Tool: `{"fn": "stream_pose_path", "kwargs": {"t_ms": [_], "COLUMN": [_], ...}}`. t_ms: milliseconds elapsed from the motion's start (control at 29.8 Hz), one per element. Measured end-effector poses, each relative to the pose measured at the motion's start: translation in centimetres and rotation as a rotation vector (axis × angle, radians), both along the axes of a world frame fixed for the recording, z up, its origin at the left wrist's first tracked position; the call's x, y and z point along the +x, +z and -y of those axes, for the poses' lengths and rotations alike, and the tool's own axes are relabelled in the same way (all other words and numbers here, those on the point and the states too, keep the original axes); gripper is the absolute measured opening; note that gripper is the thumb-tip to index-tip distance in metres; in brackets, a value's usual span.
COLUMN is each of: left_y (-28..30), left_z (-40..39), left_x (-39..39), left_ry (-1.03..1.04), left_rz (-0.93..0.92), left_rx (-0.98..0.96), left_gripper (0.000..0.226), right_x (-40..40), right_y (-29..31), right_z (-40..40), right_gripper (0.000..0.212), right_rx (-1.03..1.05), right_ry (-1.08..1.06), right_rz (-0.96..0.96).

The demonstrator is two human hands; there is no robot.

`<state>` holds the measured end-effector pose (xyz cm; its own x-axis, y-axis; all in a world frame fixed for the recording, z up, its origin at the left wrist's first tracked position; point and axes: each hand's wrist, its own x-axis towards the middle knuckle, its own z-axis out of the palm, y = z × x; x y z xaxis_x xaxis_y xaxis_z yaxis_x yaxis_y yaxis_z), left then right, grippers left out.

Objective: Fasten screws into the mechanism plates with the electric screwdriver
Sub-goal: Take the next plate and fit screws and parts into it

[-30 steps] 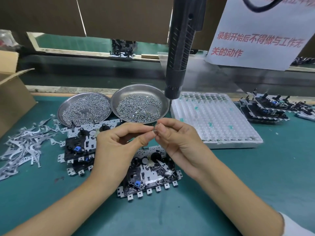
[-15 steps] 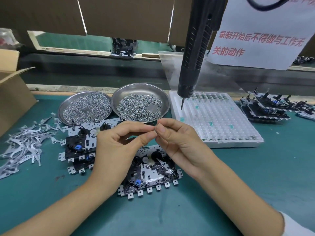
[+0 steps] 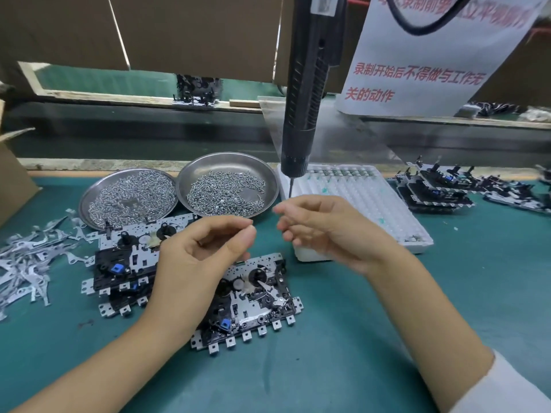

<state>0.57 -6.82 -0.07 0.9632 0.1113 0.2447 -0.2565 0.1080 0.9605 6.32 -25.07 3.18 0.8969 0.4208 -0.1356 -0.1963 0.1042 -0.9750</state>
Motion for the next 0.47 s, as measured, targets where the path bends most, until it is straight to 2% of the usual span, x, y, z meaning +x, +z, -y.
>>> {"fn": "stream_pose_path", "kwargs": {"t_ms": [101,168,235,336,470], "left_y": [-0.2,-0.2,-0.1,-0.2,0.0], "left_z": [-0.2,-0.1,0.0,0.0,0.1], "left_x": [0.0,0.1,0.2,0.2,0.1], "left_ry": [-0.057,-0.068,-0.049,-0.009,0.003], "left_rz": [-0.068,-0.079,-0.085,-0.098,-0.081], "left_rx": [-0.113,-0.139,-0.159,-0.165,-0.153], "left_gripper": [0.028,0.028,0.023,0.018,0.019], "right_x": [2.6,5.1,7.9,11.1,13.3], "right_y": [0.5,0.3,-0.3,-1.1,-1.3], "right_z": [3.6,6.0,7.9,9.3,10.1], "right_gripper": [0.005,0.009,0.013,0.023,0.033], "right_rx": [-0.230,-0.486,-0.767,-1.068,-1.355], "right_ry": [-0.332,-0.548,-0.662,-0.648,-0.427], "right_rz": [0.158,0.292,0.426,0.575,0.632]}}
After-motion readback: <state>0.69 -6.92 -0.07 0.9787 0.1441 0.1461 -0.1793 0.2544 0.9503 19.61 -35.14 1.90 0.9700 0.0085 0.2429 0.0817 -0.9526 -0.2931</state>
